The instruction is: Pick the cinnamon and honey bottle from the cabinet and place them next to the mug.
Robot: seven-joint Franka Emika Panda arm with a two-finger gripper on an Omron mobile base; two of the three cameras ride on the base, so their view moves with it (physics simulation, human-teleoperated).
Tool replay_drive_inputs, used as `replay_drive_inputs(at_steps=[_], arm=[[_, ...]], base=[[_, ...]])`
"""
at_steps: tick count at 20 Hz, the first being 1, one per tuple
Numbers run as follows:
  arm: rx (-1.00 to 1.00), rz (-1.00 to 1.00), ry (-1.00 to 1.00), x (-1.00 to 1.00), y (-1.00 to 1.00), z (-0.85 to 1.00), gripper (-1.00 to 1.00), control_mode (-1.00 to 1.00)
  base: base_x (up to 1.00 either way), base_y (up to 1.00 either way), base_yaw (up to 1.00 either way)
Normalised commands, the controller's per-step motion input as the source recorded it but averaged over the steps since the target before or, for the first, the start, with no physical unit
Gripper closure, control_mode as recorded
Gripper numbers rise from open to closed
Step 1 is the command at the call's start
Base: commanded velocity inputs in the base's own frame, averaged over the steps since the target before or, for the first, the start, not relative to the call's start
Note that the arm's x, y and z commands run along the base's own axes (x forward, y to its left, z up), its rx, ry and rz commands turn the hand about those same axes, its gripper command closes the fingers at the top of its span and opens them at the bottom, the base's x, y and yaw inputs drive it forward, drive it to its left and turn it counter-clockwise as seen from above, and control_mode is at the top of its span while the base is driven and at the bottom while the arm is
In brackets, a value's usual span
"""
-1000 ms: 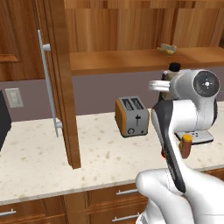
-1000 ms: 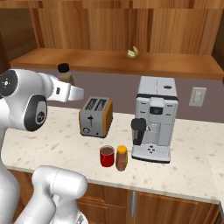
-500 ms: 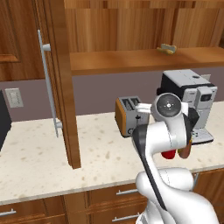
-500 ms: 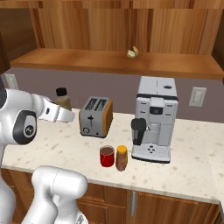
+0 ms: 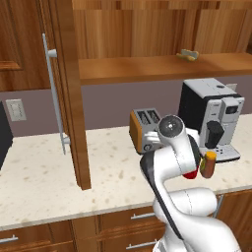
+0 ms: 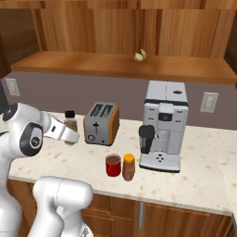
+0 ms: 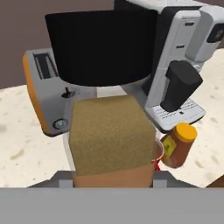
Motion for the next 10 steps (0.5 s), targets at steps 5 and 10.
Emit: replay_drive_inputs(at_steps=[5, 10], arm=[[0.0, -0.04, 0.0, 0.3, 0.06, -0.82, 1.0, -1.0], [0.0, -0.14, -0.09, 0.31, 0.0, -0.74, 1.0, -1.0]], base=[[0.0, 0.0, 0.0], [0.0, 0.0, 0.0]])
